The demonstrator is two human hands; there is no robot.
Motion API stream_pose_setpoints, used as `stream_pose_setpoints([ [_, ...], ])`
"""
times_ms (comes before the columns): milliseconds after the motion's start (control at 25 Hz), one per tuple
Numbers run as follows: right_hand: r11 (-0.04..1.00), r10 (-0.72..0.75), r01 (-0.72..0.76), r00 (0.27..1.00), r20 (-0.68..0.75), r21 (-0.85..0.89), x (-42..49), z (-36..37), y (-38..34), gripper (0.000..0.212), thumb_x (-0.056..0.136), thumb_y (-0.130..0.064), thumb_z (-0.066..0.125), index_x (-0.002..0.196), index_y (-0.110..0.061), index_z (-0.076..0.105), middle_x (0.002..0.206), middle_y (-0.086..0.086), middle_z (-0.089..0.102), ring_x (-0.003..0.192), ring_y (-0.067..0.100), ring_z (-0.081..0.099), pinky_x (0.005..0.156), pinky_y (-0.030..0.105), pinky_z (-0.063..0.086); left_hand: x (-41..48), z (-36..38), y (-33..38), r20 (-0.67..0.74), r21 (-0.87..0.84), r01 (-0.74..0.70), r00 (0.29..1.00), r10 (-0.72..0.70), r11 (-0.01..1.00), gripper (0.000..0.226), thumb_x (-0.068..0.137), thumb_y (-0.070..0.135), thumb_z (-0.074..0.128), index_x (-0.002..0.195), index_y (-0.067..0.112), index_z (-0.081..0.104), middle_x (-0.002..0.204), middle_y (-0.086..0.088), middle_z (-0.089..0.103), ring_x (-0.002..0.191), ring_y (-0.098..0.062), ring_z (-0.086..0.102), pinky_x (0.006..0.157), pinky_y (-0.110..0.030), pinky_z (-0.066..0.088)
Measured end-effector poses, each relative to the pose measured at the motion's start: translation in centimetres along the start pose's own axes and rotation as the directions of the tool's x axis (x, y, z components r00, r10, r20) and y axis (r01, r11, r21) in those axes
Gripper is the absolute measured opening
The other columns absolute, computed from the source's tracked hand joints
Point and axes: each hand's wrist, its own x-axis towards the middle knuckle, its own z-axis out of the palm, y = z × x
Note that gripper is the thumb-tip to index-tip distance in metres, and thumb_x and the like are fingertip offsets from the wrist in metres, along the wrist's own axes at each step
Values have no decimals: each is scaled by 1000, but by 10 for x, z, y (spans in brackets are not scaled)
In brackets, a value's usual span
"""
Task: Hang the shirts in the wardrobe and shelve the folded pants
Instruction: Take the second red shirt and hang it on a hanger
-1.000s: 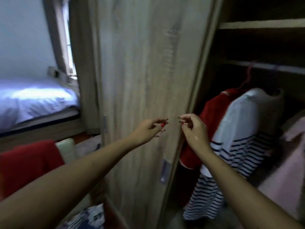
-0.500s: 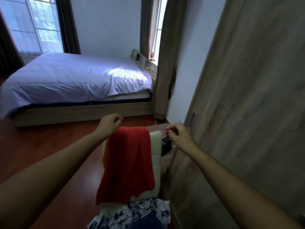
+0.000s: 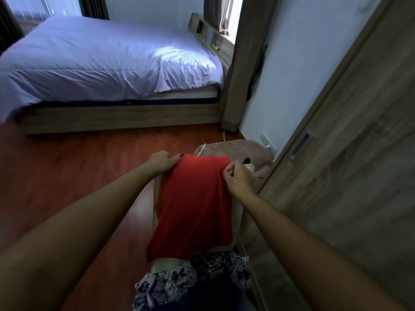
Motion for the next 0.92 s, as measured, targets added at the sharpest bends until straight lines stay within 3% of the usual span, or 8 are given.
stream_pose_setpoints([
  [120,996,77,-74,995,-66,46,8,-3,-4,20,91,-18,59,106,-6,52,87,6,54,70,7,40,70,17,40,13,2,5,2,-56,-19,1000,19,998,39,90,47,54,78,12,63,77,-3,58,79,-20,55,70,-28,43],
  [320,993,20,-3,990,-141,116,15,-5,-8,20,86,-13,62,71,-22,53,92,6,59,76,13,51,73,28,45,9,8,25,-228,-343,-192,967,117,920,15,91,19,56,77,17,55,81,-1,57,77,-16,52,67,-27,43],
  [440,844,116,-41,987,-108,534,7,-21,-6,15,87,-19,56,72,-22,55,79,0,58,76,16,52,72,32,45,-20,-6,43,-170,-799,-308,939,298,516,15,95,24,53,81,21,56,77,3,57,68,-8,52,61,-20,44],
  [560,498,274,-260,952,134,827,-1,-36,8,23,88,-33,54,68,-22,58,56,-7,59,59,16,54,56,27,45,-56,-12,51,-71,-949,-228,828,557,218,21,96,13,47,77,18,53,81,2,59,72,-6,53,66,-17,48],
  [640,340,298,-468,876,379,816,-2,-43,12,36,86,-50,57,77,-16,62,62,-2,68,58,13,64,52,25,53,-78,-6,51,85,-932,-180,738,670,316,17,94,3,45,82,13,51,96,2,67,86,-9,61,75,-18,50],
  [720,433,235,-561,826,512,706,0,-46,10,35,83,-46,63,89,-11,66,82,5,71,74,16,68,65,28,59,-89,9,42,255,-802,-271,650,716,532,11,92,-3,47,88,5,53,106,5,70,98,-6,63,83,-15,48],
  [840,632,207,-496,849,487,596,-7,-40,5,10,88,-13,58,80,-10,61,71,5,65,56,13,62,52,23,55,-92,34,25,444,-566,-470,519,731,677,5,91,-1,54,95,-3,57,108,2,68,104,-8,62,90,-18,47],
  [920,611,206,-448,886,415,653,-14,-39,9,16,91,-14,55,76,-13,58,71,4,64,58,13,62,52,22,54,-84,44,14,429,-515,-477,576,696,712,9,93,7,55,98,5,62,105,-1,70,102,-12,65,90,-22,50],
])
